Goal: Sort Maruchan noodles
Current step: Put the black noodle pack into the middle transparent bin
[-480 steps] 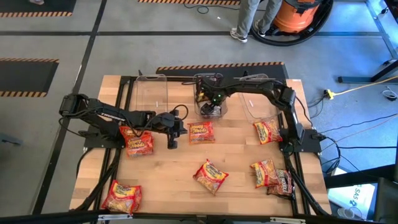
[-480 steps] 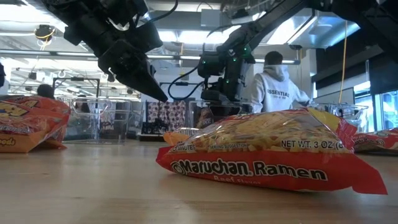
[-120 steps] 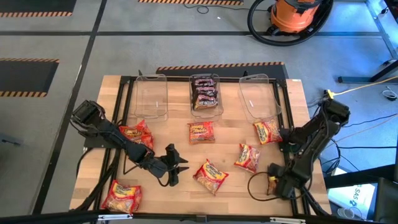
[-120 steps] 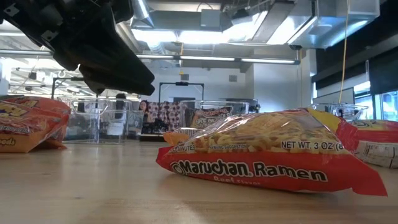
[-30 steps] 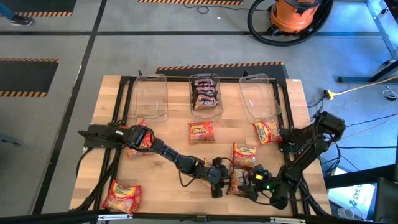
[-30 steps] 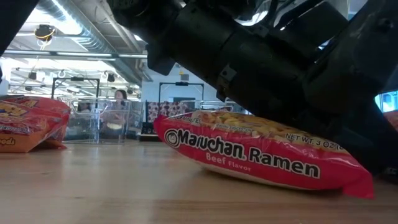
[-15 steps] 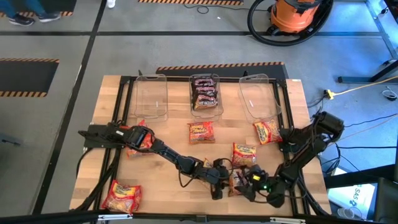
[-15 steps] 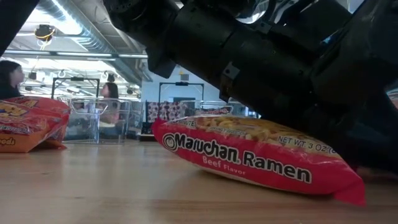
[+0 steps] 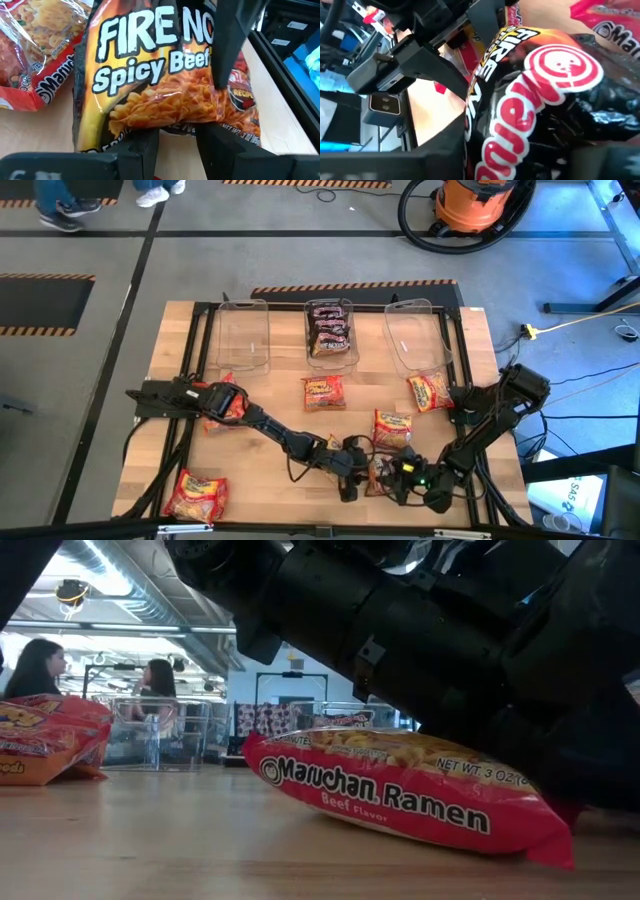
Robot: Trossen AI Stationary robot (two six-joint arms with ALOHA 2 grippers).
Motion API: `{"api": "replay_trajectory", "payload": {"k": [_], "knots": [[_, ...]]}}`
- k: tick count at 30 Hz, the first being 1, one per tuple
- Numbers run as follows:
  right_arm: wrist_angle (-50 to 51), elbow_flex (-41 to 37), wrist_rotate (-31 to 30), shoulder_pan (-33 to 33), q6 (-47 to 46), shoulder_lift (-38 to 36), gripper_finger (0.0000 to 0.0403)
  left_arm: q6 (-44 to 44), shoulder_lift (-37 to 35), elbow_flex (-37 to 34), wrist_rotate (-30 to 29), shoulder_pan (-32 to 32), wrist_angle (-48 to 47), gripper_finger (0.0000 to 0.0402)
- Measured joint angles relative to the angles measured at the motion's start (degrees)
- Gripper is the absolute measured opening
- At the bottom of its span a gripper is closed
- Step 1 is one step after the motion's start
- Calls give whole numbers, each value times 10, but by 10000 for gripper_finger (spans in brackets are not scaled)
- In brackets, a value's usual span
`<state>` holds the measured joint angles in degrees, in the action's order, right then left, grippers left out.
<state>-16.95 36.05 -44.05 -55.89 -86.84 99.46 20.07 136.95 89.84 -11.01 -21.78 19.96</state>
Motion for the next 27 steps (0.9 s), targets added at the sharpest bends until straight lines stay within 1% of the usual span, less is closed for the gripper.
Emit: {"api": "replay_trajectory", "payload": {"k": [2, 4, 10, 13, 16, 18, 20, 22, 24, 27], "knots": [[-3, 1, 1, 0, 17, -1, 112, -12, -7, 0, -4, -5, -10, 121], [0, 6, 2, 0, 42, -1, 100, -23, -17, 0, -7, -10, -35, 121], [2, 26, -3, 1, 149, -6, 105, -27, -72, 1, -17, -28, -141, 121], [5, 31, 1, 5, 208, -21, 104, -28, -110, 2, -5, -37, -220, 121], [5, 31, 2, 15, 273, -50, 98, -43, -150, -10, -8, -52, -286, 121], [16, 31, 2, 31, 313, -73, 98, -46, -183, -43, -14, -60, -292, 121], [24, 31, 6, 52, 353, -100, 99, -42, -230, -92, -19, -65, -291, 121], [43, 32, 23, 77, 399, -129, 101, -40, -281, -148, -40, -68, -270, 121], [56, 31, 46, 112, 451, -158, 102, -40, -332, -210, -72, -73, -245, 121], [70, 32, 75, 180, 528, -202, 102, -40, -401, -296, -94, -79, -207, 121]]}}
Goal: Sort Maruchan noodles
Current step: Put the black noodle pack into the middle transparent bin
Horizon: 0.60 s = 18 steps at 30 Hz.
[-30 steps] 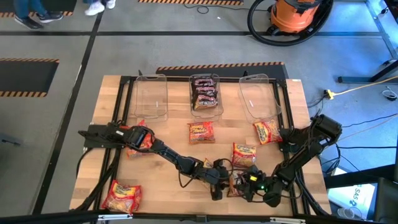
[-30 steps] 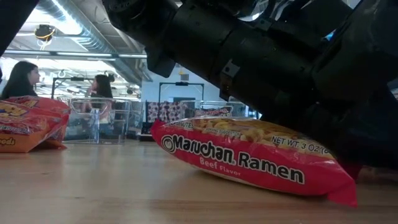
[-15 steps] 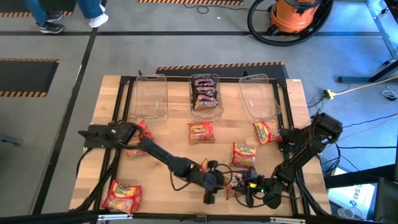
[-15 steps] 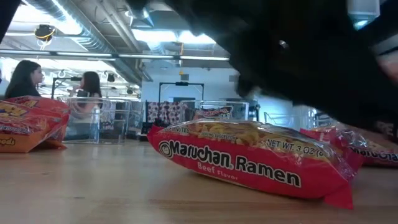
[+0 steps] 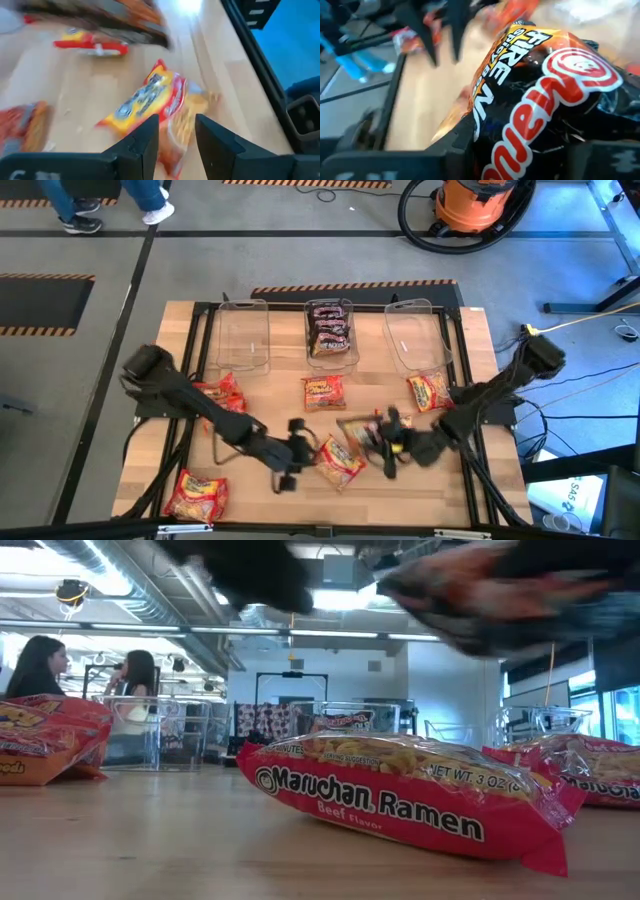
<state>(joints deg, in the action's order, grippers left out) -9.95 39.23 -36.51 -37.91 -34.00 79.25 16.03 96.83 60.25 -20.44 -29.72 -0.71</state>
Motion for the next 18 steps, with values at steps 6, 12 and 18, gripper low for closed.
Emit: {"api": "replay_trajectory", "payload": {"k": [6, 12, 18], "knots": [[32, 60, 102, 157, 192, -53, 103, 10, -98, -172, -41, 9, 89, 121], [171, 188, 150, 298, 340, -34, 103, 29, -148, -286, -42, 33, 197, 121], [325, 347, 173, 397, 447, 28, 103, 33, -175, -325, -33, 45, 219, 121]]}}
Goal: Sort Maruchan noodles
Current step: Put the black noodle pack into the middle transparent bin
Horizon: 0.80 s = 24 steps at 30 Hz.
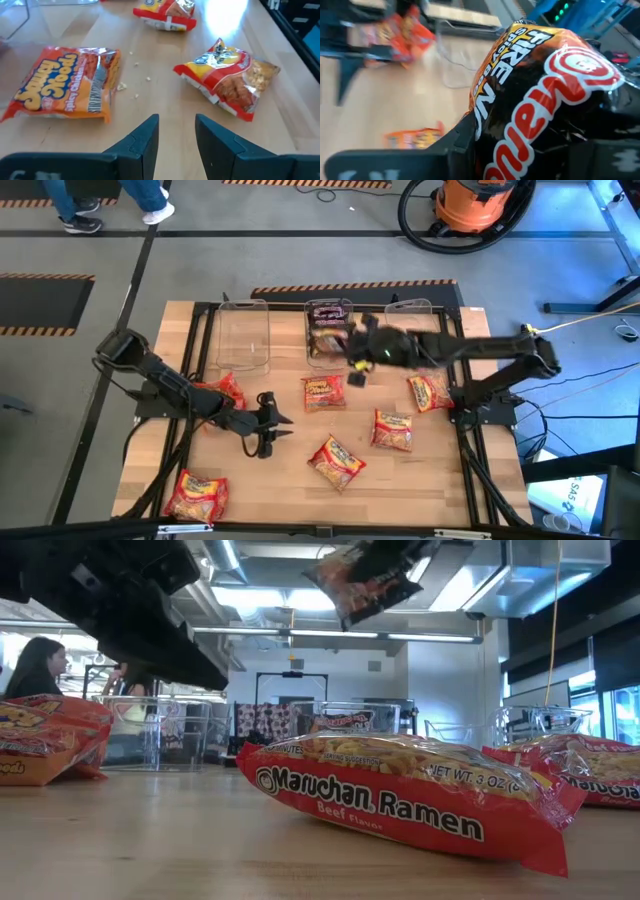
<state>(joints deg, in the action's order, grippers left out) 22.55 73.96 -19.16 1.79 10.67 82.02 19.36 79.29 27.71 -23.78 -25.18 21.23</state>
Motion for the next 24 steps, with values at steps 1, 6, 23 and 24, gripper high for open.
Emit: {"api": "replay_trajectory", "payload": {"k": [1, 6, 23, 24], "knots": [[30, 28, 5, 16, 19, 15, 103, 0, -3, -3, 0, 4, 0, 121], [135, 145, 41, 77, 104, 97, 103, 2, -3, -8, -6, 15, 1, 121], [236, 191, 127, 156, 191, 295, 104, 26, -3, -8, -6, 12, 5, 121], [237, 191, 127, 158, 196, 302, 104, 26, -3, -8, -6, 12, 5, 121]]}}
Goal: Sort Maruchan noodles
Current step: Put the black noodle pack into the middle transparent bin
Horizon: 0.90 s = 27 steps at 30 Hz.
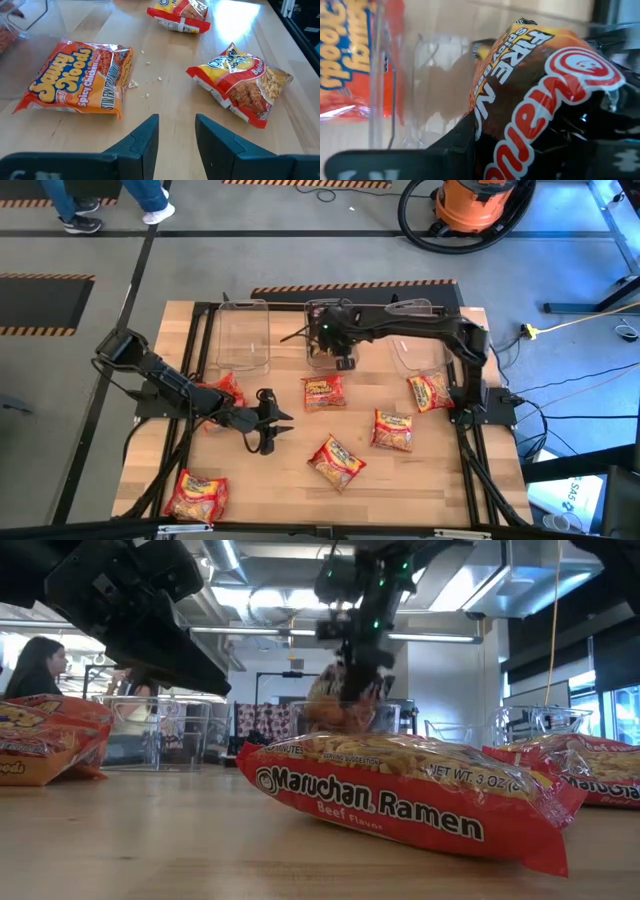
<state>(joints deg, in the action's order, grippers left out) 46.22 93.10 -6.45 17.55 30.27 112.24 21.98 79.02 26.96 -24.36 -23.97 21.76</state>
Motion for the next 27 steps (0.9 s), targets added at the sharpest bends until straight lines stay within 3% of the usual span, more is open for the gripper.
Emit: {"api": "replay_trajectory", "payload": {"k": [15, 27], "knots": [[-1, 0, 15, 1, 18, 61, 109, 0, 0, 0, -2, 0, 2, 121], [12, -1, -4, -2, 12, 50, 256, 0, 0, 0, -2, 0, 2, 121]]}}
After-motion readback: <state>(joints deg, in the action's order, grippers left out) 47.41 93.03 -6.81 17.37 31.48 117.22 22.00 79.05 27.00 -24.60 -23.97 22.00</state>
